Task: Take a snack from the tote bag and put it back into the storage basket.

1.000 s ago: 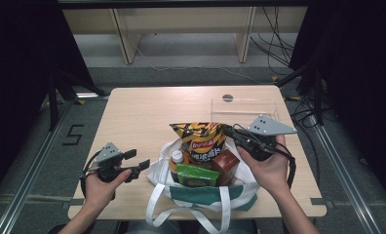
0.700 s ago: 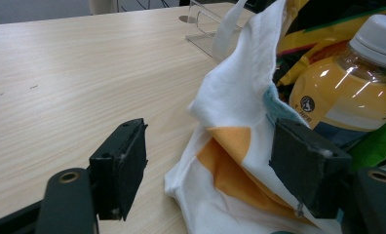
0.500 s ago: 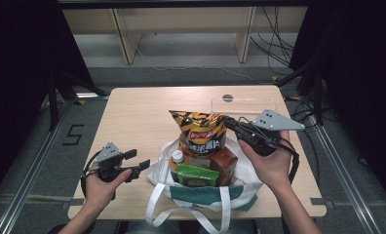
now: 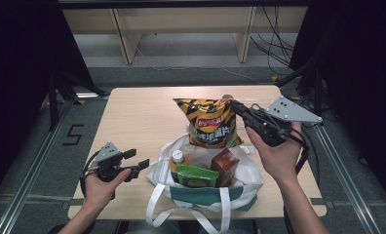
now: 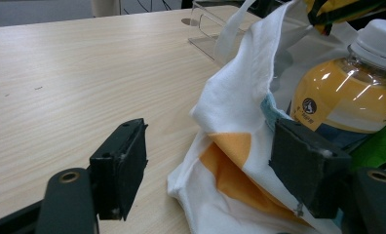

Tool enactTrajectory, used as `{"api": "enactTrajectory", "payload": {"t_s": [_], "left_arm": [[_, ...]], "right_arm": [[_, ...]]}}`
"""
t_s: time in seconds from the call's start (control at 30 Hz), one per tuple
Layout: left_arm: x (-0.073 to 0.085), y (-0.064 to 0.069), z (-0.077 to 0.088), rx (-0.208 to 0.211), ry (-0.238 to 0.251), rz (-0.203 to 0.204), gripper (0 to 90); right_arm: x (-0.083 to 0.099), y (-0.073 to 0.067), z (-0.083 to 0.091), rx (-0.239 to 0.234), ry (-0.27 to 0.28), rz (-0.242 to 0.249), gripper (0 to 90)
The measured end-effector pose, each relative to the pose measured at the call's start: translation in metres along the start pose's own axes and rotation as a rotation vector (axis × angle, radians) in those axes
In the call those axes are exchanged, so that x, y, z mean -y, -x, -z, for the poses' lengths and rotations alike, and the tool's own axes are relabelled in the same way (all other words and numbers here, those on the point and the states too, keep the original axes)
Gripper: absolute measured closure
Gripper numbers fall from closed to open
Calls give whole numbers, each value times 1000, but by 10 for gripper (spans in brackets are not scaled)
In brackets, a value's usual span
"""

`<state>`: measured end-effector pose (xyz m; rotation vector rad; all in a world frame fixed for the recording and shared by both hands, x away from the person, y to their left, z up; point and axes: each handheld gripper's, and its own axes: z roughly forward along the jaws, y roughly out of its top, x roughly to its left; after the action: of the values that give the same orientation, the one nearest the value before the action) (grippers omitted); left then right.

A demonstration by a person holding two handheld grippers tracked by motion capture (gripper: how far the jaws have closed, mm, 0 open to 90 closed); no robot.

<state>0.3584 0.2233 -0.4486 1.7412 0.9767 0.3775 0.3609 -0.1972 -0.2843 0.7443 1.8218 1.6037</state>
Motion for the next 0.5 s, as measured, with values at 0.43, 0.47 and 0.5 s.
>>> {"api": "enactTrajectory", "payload": {"t_s": [0.43,0.47,0.5], "left_arm": [[0,0,0,-8,-5,11,291],[0,-1,0,-4,-4,0,291],[0,-1,1,-7,-5,-6,291]], "right_arm": [[-13,14,10,49,52,-12,900],[-13,15,10,55,59,-6,900],[-13,16,10,56,62,-14,900]]}}
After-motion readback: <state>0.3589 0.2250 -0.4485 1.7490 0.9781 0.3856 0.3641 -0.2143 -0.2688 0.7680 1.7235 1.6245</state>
